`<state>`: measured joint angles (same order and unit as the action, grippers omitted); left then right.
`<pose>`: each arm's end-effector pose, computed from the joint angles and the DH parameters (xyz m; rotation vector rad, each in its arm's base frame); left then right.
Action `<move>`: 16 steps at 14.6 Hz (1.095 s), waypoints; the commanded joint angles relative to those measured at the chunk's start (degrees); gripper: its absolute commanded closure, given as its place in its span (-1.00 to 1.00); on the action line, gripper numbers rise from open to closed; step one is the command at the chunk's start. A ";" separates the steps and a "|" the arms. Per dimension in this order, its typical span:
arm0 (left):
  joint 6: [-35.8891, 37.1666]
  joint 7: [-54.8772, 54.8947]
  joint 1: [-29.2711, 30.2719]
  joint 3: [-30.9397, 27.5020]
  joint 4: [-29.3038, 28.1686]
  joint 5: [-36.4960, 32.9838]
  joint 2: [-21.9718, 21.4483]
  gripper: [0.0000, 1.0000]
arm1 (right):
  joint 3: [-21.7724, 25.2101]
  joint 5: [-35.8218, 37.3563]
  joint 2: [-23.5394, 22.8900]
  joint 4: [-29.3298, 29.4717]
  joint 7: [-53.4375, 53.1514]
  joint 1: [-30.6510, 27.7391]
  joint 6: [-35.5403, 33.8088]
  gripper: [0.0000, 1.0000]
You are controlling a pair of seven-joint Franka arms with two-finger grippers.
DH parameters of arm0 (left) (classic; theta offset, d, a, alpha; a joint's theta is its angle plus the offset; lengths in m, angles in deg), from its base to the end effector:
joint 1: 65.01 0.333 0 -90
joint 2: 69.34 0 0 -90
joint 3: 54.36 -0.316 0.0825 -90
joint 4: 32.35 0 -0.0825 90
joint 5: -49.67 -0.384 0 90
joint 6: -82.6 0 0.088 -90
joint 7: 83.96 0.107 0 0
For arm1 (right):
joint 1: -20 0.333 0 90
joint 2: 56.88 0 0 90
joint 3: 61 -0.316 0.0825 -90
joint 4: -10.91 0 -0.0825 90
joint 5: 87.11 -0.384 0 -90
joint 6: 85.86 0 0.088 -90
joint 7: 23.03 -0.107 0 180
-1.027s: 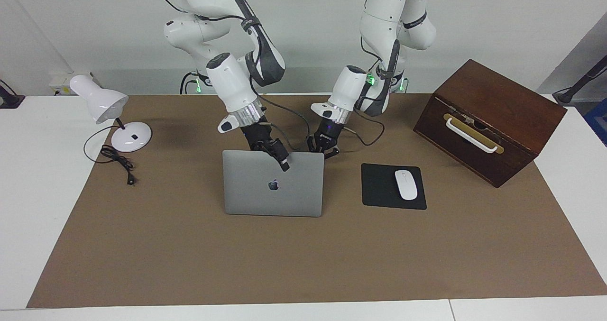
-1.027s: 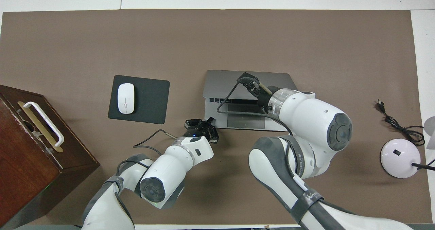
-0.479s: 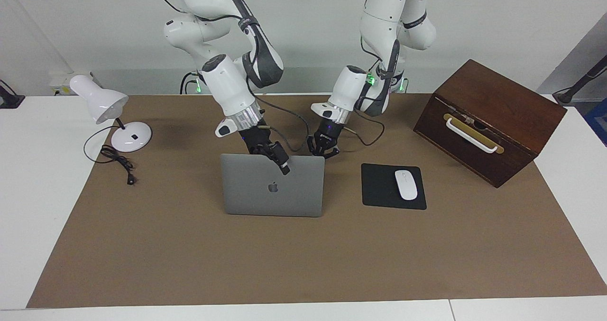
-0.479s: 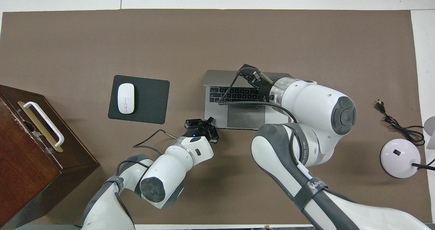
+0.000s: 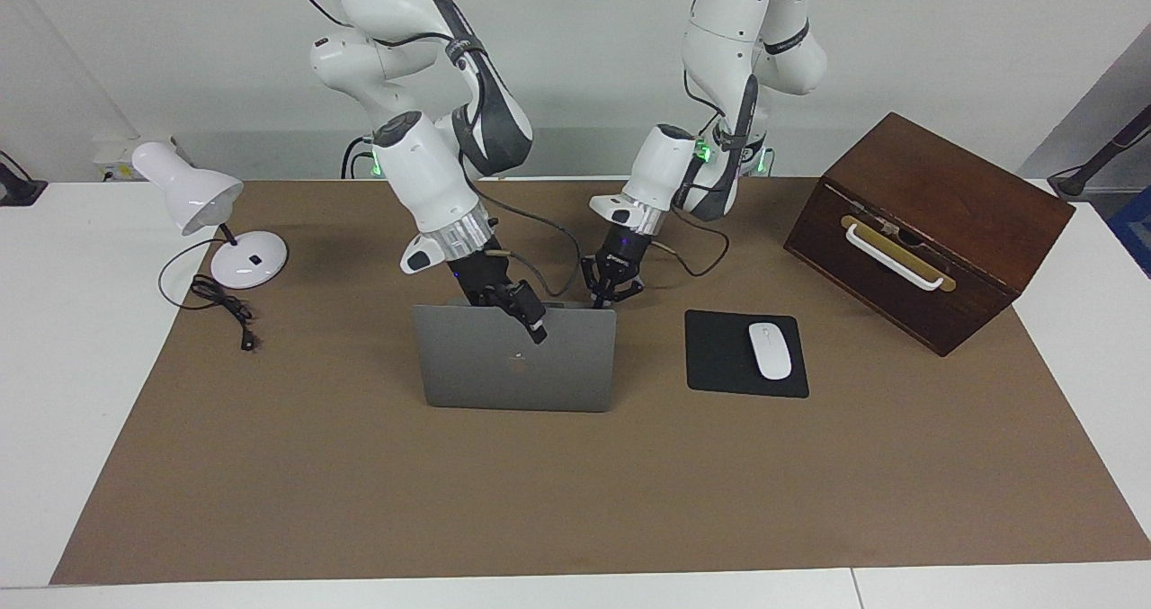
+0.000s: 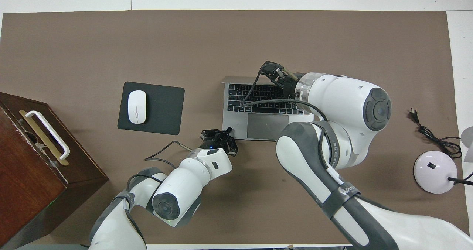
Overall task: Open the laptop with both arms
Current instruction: 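Push the lid up and away from the robot with the right gripper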
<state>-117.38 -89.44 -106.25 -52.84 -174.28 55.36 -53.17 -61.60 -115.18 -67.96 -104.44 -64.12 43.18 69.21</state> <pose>0.3924 -0.3466 0.2668 2.5871 -0.7167 0.9310 0.5793 0.2371 0.4106 -2.4414 0.8874 -0.3241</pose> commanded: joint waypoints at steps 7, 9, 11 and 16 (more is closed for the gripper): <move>-0.77 0.73 -0.59 -0.73 0.34 -0.33 2.54 1.00 | -0.10 1.87 -2.10 2.59 1.80 -1.90 -4.68 -0.98; -0.77 0.73 -0.59 -0.73 0.34 -0.33 2.54 1.00 | -0.19 3.36 -2.10 4.35 1.80 -2.96 -7.93 -0.98; -0.77 0.82 -0.59 -0.73 0.34 -0.33 2.54 1.00 | -0.19 3.46 -2.02 4.88 1.80 -3.22 -9.35 -0.98; -0.77 0.73 -0.50 -0.73 0.34 -0.33 2.63 1.00 | -0.10 3.46 -2.01 7.68 1.71 -3.92 -14.08 -0.98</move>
<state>-117.47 -89.39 -106.25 -52.83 -174.28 55.36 -53.12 -61.47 -112.56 -68.71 -100.18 -63.91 40.60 58.53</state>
